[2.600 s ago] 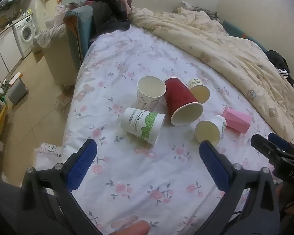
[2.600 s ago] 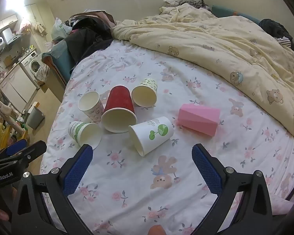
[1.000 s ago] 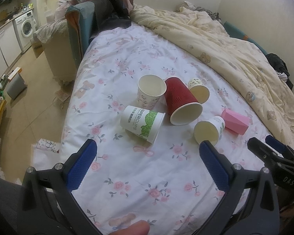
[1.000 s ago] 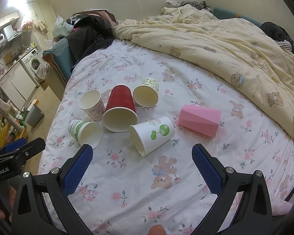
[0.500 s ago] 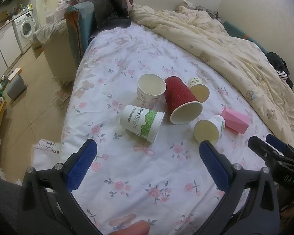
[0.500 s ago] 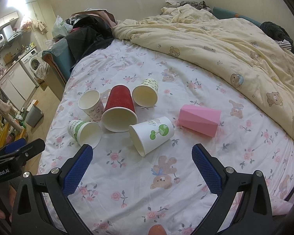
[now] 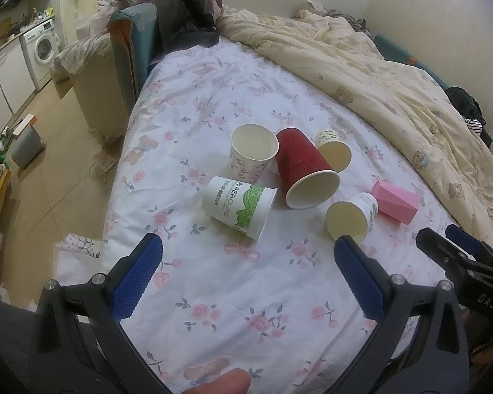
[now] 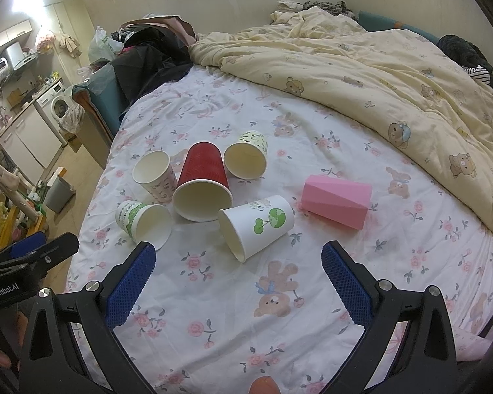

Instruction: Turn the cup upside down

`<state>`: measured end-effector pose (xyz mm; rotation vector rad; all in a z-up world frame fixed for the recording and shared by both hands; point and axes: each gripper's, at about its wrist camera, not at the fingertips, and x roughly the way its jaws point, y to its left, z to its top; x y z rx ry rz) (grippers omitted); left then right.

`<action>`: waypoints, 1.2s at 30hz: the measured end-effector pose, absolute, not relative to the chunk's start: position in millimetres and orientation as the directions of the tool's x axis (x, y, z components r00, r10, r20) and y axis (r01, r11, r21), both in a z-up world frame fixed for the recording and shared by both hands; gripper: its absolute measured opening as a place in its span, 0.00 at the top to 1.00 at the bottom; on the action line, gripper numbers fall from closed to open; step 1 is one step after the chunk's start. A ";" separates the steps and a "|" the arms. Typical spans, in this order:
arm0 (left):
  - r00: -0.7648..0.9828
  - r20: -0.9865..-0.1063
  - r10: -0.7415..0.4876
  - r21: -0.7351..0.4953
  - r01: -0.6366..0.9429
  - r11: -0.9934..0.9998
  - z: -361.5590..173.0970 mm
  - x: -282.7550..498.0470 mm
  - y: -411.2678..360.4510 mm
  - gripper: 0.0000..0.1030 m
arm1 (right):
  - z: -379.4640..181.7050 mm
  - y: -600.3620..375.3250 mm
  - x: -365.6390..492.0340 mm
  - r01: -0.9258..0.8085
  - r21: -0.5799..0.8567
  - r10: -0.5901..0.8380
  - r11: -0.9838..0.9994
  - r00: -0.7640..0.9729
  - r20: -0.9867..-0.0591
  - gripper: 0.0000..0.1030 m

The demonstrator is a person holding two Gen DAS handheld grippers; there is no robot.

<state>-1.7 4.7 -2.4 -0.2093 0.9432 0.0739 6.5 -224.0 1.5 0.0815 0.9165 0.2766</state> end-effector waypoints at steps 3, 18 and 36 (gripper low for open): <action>0.583 -0.810 -0.059 -0.164 -0.129 0.978 0.2 0.9 3.1 0.00 | 1.6 -224.1 6.7 -0.200 0.188 0.271 0.961 0.576 -0.771 0.00; 0.351 -0.928 -0.125 -0.100 0.090 0.991 0.1 67.0 23.3 0.00 | -5.0 -219.1 42.8 -0.203 0.169 0.254 0.965 0.539 -0.803 0.00; 0.029 -0.993 0.112 0.088 0.815 0.573 -99.8 135.2 -27.1 0.00 | -43.9 -219.6 71.7 -0.152 0.215 0.258 0.965 0.396 -0.881 0.00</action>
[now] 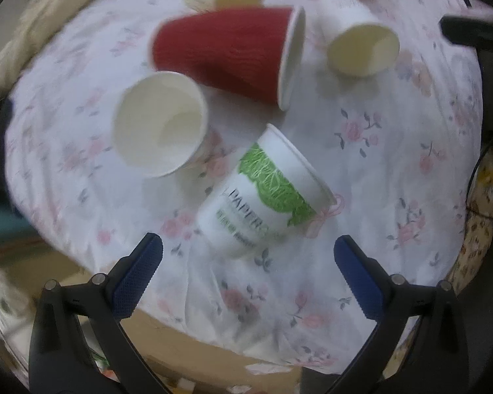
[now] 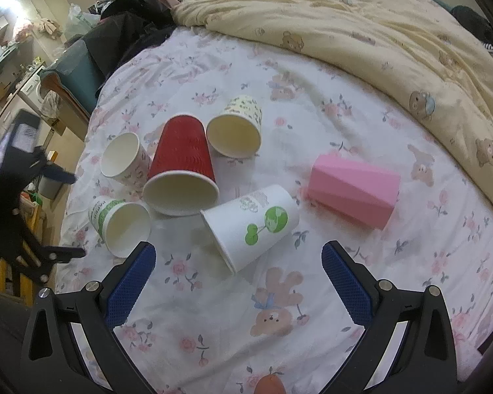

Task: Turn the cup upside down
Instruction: 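Lower the left gripper onto the green-banded PAPERCUPS cup and close it, then lift the cup with the left gripper and set it upright on the sheet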

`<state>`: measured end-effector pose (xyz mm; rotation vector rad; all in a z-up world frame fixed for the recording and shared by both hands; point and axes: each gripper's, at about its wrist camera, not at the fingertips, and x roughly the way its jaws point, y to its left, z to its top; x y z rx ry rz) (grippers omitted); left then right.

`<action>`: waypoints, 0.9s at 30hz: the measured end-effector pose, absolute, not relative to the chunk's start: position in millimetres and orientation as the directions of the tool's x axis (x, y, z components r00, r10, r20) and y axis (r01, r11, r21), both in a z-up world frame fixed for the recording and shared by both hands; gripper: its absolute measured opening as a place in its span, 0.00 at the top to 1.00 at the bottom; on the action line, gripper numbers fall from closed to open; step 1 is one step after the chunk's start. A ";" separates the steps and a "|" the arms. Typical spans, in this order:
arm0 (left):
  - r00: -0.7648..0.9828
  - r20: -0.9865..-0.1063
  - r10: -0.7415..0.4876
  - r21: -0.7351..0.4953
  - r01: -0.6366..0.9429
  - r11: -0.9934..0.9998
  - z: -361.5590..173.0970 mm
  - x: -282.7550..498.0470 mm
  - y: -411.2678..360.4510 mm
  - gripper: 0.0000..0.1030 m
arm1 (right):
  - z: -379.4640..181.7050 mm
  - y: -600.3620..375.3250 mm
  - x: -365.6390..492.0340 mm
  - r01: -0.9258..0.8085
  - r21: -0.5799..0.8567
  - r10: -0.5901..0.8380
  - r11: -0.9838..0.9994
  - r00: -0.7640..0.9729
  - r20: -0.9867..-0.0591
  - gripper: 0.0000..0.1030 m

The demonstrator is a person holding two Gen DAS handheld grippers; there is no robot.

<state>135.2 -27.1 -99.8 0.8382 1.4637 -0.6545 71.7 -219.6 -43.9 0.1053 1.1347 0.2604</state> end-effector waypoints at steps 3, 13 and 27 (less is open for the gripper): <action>0.023 -0.989 0.148 0.098 0.846 0.524 -115.7 138.2 -35.4 0.00 | -45.1 -220.8 72.8 -0.147 0.214 0.256 0.966 0.392 -0.884 0.00; 0.052 -0.983 0.175 0.130 0.872 0.471 -134.3 130.1 -57.1 0.39 | -46.9 -226.4 75.6 -0.125 0.213 0.245 0.969 0.391 -0.887 0.00; -0.025 -0.999 -0.042 -0.049 0.511 0.858 -86.5 83.7 -60.5 0.45 | -27.6 -239.1 49.7 -0.118 0.235 0.263 0.965 0.425 -0.866 0.00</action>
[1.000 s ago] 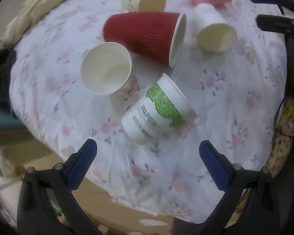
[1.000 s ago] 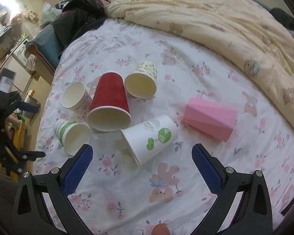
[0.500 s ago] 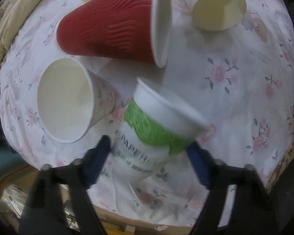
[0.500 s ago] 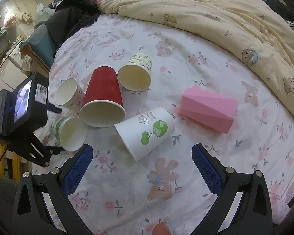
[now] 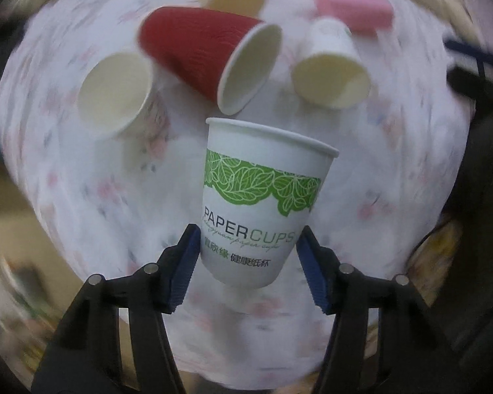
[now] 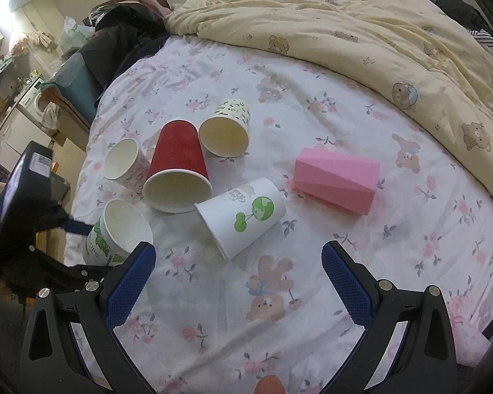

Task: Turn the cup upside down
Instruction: 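Lift the cup with the left gripper and set it upright on the sheet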

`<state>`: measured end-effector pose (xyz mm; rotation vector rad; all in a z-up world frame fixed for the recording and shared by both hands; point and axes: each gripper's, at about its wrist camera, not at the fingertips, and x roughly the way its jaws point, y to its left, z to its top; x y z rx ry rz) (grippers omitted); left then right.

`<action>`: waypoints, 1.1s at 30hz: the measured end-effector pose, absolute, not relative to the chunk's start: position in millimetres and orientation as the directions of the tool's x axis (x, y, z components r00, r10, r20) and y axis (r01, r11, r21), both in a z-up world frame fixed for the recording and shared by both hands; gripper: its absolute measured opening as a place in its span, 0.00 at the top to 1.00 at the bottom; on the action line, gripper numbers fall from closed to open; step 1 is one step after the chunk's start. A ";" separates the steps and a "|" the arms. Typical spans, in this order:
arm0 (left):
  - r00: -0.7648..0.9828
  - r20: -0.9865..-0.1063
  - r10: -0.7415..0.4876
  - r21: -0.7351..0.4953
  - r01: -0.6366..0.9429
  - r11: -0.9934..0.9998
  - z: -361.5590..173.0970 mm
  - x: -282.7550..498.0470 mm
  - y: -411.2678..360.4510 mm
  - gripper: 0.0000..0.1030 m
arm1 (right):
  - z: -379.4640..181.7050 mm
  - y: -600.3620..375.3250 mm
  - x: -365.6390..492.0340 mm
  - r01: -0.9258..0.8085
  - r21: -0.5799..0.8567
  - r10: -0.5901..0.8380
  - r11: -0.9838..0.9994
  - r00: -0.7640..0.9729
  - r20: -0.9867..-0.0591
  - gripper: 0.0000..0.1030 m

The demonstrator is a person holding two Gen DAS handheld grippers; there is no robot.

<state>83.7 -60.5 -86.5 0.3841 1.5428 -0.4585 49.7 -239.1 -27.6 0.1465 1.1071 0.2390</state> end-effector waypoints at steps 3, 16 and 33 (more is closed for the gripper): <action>-0.021 -0.992 -0.128 -0.128 0.314 0.941 -81.5 69.9 -52.6 0.45 | -23.7 -245.1 42.4 -0.112 0.245 0.269 0.963 0.431 -0.861 0.00; 0.004 -0.939 -0.343 -0.324 -0.333 0.885 -122.5 4.0 -45.7 0.46 | -11.0 -269.5 19.3 -0.084 0.245 0.255 0.966 0.471 -0.844 0.00; 0.010 -0.972 -0.234 -0.225 -0.308 0.924 -129.6 -8.4 -63.0 0.09 | -13.6 -272.9 16.3 -0.086 0.295 0.301 0.952 0.453 -0.839 0.00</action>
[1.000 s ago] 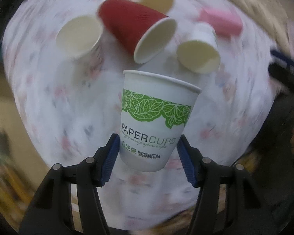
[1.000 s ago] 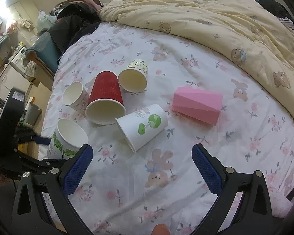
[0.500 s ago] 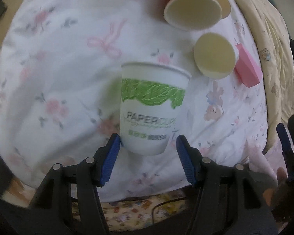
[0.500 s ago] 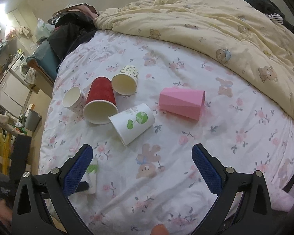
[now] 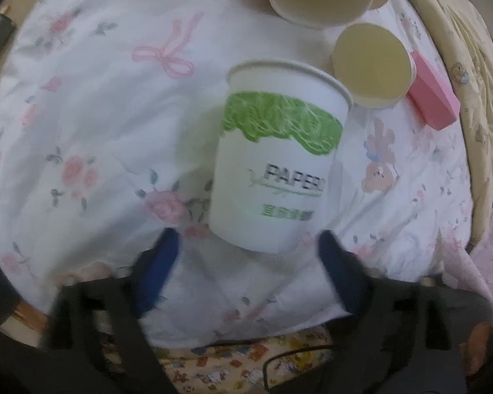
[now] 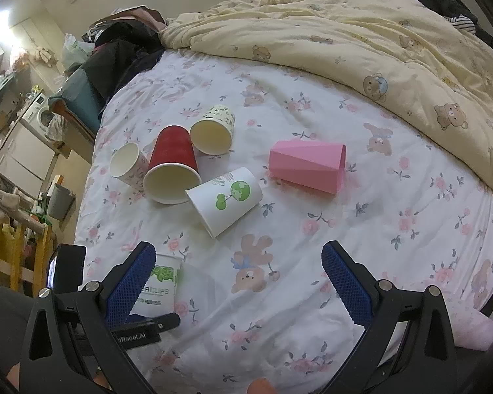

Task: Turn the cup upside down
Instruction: 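Lift the cup with the left gripper and set it upright on the sheet, then open the left gripper while the right gripper closes on the PAPERCUPS cup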

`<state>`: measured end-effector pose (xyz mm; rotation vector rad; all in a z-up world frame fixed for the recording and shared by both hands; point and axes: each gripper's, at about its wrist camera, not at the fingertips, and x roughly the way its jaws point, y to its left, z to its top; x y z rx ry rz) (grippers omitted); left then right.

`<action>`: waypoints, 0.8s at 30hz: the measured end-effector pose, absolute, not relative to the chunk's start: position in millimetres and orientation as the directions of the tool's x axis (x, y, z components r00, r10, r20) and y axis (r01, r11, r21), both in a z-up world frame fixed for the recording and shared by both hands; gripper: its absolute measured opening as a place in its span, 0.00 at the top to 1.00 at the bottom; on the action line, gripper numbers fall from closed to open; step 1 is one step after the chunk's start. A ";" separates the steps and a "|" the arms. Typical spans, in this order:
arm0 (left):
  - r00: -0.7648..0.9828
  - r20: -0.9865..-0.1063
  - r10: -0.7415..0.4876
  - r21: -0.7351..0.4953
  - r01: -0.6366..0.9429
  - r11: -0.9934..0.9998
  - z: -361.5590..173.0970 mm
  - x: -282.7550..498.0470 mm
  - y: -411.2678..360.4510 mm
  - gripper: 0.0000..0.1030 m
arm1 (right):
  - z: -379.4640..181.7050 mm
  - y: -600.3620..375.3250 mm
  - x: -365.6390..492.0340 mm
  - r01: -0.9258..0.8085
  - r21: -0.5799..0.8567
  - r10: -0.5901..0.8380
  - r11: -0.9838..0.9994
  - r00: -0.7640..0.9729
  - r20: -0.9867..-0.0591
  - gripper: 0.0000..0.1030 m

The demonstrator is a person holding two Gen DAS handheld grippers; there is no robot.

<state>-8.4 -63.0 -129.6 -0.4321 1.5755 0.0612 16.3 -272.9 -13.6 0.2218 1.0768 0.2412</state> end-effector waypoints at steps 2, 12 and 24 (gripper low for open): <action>0.016 -0.976 -0.217 -0.212 -0.304 0.929 -126.6 -9.0 -60.9 0.08 | -14.5 -273.8 16.7 -0.081 0.304 0.307 0.949 0.448 -0.840 0.00; 0.174 -0.961 -0.215 -0.246 -0.178 0.953 -45.0 -15.9 -44.4 0.08 | -14.8 -270.9 17.4 -0.077 0.311 0.312 0.947 0.444 -0.840 0.00; 0.422 -0.904 -0.069 -0.150 -0.162 0.975 -6.8 -22.6 30.0 0.08 | -31.7 -249.9 18.4 -0.106 0.302 0.319 0.947 0.381 -0.868 0.00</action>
